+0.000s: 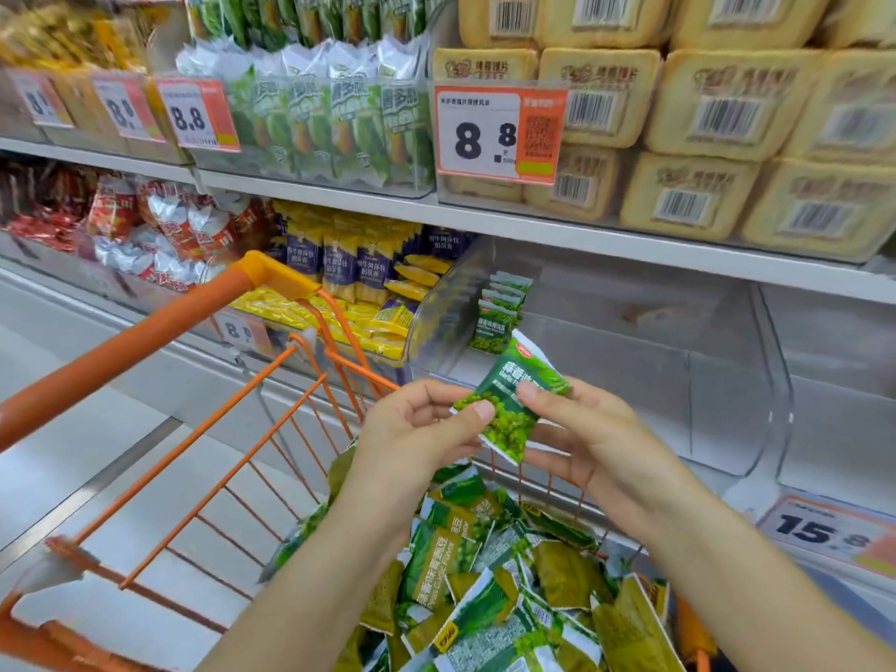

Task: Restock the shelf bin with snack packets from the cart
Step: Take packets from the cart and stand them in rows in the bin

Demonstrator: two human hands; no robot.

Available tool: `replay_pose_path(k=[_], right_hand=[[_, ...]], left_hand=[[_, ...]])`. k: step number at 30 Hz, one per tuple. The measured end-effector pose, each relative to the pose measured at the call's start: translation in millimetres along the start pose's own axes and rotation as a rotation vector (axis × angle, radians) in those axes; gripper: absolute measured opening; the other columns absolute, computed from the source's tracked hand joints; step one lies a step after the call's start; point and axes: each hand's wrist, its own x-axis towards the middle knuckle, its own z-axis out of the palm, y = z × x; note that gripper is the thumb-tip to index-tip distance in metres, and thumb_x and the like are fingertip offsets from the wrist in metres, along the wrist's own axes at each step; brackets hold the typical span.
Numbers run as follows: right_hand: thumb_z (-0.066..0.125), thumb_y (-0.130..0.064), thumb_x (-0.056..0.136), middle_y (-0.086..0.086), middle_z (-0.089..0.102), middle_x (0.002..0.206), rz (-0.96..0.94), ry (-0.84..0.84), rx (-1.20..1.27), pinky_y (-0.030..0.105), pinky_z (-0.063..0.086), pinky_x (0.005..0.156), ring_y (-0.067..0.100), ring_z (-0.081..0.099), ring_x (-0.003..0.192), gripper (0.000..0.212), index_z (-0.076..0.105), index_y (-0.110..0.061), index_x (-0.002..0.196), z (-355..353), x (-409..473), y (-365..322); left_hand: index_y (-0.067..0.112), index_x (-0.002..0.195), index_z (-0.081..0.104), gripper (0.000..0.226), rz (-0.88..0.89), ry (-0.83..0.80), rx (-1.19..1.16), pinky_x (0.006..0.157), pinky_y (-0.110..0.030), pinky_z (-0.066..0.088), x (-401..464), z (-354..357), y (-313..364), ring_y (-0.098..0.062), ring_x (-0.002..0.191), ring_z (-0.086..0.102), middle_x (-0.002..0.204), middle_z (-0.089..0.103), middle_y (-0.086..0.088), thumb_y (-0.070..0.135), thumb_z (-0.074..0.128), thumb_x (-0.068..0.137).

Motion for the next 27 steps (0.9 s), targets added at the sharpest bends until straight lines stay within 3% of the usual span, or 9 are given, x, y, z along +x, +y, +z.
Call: replay_pose_path(k=[3,7,9,11,13,16,18,24,27], right_hand=[[0.075,-0.026,0.062,0.009,0.073,0.101,0.075,0.101,0.13,0.032,0.057,0.08,0.019,0.068,0.086,0.048,0.068,-0.006,0.106,-2,20,1],[0.078,-0.023,0.074,0.0,0.067,0.085,0.068,0.249,-0.095,0.017,0.047,0.052,0.008,0.058,0.069,0.023,0.062,-0.016,0.089,-13,72,-12],[0.076,-0.022,0.079,0.0,0.064,0.081,0.069,0.317,-0.217,0.018,0.041,0.05,0.006,0.054,0.064,0.02,0.057,-0.018,0.083,-22,105,-12],[0.075,-0.019,0.081,0.009,0.066,0.094,0.081,0.374,-0.332,0.022,0.039,0.053,0.011,0.053,0.068,0.018,0.058,-0.016,0.086,-29,134,-9],[0.076,-0.018,0.081,0.018,0.063,0.109,0.108,0.415,-0.438,0.025,0.043,0.057,0.018,0.054,0.079,0.036,0.058,-0.004,0.109,-33,158,-4],[0.077,-0.019,0.081,0.018,0.063,0.11,0.177,0.419,-0.621,0.038,0.056,0.081,0.027,0.062,0.095,0.05,0.053,-0.002,0.121,-35,188,4],[0.077,-0.02,0.08,0.017,0.061,0.117,0.188,0.44,-0.73,0.041,0.052,0.092,0.029,0.063,0.102,0.05,0.053,-0.002,0.119,-36,206,8],[0.081,-0.023,0.075,0.015,0.061,0.125,0.187,0.606,-0.801,0.038,0.05,0.095,0.028,0.061,0.112,0.081,0.038,0.002,0.139,-37,242,12],[0.083,-0.018,0.073,0.018,0.07,0.105,0.214,0.598,-0.71,0.041,0.053,0.091,0.027,0.068,0.097,0.044,0.061,0.004,0.104,-41,255,20]], left_hand=[[0.012,0.091,0.065,0.012,0.121,0.016,0.167,0.068,-0.024,0.056,17,2,-4,-0.01,0.07,0.065,0.072,0.066,0.005,0.019,0.071,0.083],[0.019,0.129,0.055,0.04,0.651,0.146,1.152,0.103,-0.029,0.036,66,-23,-16,-0.014,0.125,0.045,0.132,0.054,0.003,0.04,0.052,0.096],[0.014,0.147,0.035,0.057,0.501,0.107,1.315,0.117,-0.033,0.016,84,-33,-25,-0.023,0.145,0.018,0.155,0.028,-0.008,0.044,0.042,0.099],[0.013,0.151,0.025,0.063,0.359,0.062,1.35,0.118,-0.032,0.007,91,-36,-35,-0.022,0.148,0.008,0.16,0.013,-0.01,0.051,0.026,0.101],[0.012,0.148,0.034,0.067,0.359,0.062,1.367,0.118,-0.032,0.006,92,-36,-42,-0.022,0.148,0.009,0.16,0.011,-0.01,0.052,0.016,0.097],[0.014,0.143,0.044,0.058,0.363,0.063,1.347,0.118,-0.033,0.007,91,-36,-42,-0.023,0.147,0.012,0.16,0.012,-0.011,0.047,0.021,0.101],[0.014,0.139,0.049,0.055,0.376,0.073,1.328,0.117,-0.036,0.009,92,-37,-42,-0.026,0.145,0.016,0.16,0.012,-0.011,0.045,0.023,0.101],[0.018,0.143,0.042,0.047,0.307,0.056,1.299,0.117,-0.031,0.0,91,-36,-38,-0.022,0.147,0.007,0.162,0.0,-0.006,0.039,0.029,0.103],[0.02,0.143,0.043,0.046,0.287,0.049,1.305,0.117,-0.031,0.001,91,-35,-36,-0.023,0.146,0.008,0.162,0.0,-0.006,0.039,0.03,0.103]])
